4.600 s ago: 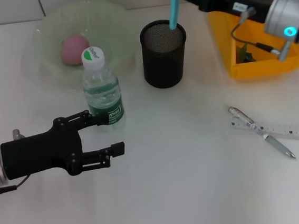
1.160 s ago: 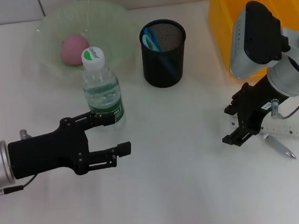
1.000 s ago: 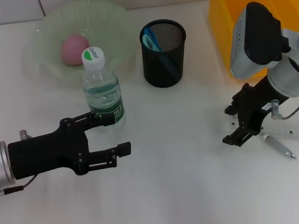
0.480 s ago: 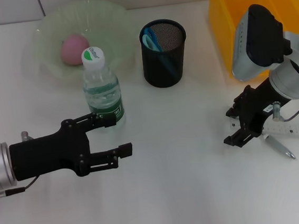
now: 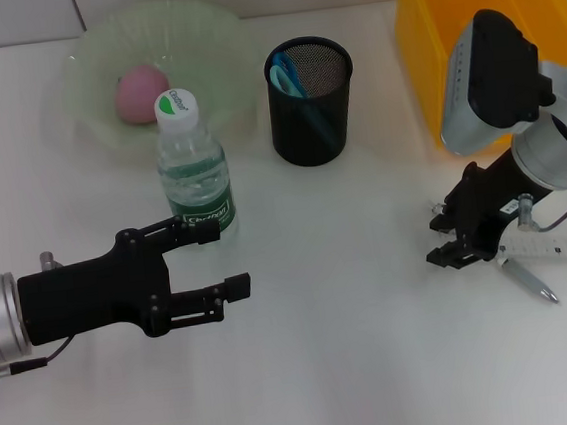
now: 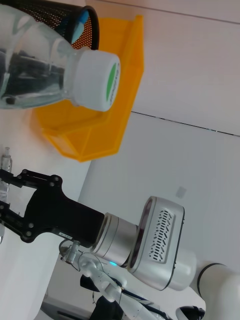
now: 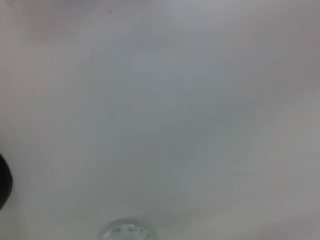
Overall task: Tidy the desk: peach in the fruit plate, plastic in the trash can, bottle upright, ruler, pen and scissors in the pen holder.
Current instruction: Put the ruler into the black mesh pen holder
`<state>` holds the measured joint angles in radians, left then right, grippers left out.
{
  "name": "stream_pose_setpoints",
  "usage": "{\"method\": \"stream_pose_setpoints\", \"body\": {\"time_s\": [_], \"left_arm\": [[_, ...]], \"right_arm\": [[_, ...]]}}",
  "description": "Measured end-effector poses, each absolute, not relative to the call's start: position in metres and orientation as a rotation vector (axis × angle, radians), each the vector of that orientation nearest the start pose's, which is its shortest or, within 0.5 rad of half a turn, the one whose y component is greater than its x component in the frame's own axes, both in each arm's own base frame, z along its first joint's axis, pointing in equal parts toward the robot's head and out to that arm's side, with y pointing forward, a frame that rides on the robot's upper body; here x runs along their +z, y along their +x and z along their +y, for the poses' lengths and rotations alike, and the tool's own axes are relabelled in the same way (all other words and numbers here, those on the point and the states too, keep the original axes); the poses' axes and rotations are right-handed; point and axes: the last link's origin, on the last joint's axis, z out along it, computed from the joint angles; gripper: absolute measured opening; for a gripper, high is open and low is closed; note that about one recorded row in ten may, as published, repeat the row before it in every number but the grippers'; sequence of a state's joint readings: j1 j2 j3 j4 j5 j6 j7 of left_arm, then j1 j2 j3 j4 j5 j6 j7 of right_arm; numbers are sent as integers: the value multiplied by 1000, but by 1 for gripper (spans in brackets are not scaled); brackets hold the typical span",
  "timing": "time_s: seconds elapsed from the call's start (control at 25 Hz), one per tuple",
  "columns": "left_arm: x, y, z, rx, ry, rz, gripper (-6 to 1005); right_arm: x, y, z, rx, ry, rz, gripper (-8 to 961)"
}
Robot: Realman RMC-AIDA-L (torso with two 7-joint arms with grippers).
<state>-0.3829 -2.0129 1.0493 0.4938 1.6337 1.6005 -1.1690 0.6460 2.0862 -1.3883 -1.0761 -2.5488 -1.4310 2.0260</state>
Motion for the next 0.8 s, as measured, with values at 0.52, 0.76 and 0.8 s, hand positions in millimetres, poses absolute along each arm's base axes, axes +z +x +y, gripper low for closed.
{"method": "stream_pose_setpoints", "body": {"time_s": [0.52, 0.76, 0.8], "left_arm": [[-21, -284, 273, -879, -2789, -568, 832], [-21, -284, 272, -884, -2788, -570, 832], [-21, -284, 272, -884, -2788, -570, 832]], "right_arm": [[-29, 212, 353, -563, -2866, 404, 391], [-16, 205, 352, -419, -2883, 411, 390], [-12, 205, 352, -397, -2876, 415, 390]]}}
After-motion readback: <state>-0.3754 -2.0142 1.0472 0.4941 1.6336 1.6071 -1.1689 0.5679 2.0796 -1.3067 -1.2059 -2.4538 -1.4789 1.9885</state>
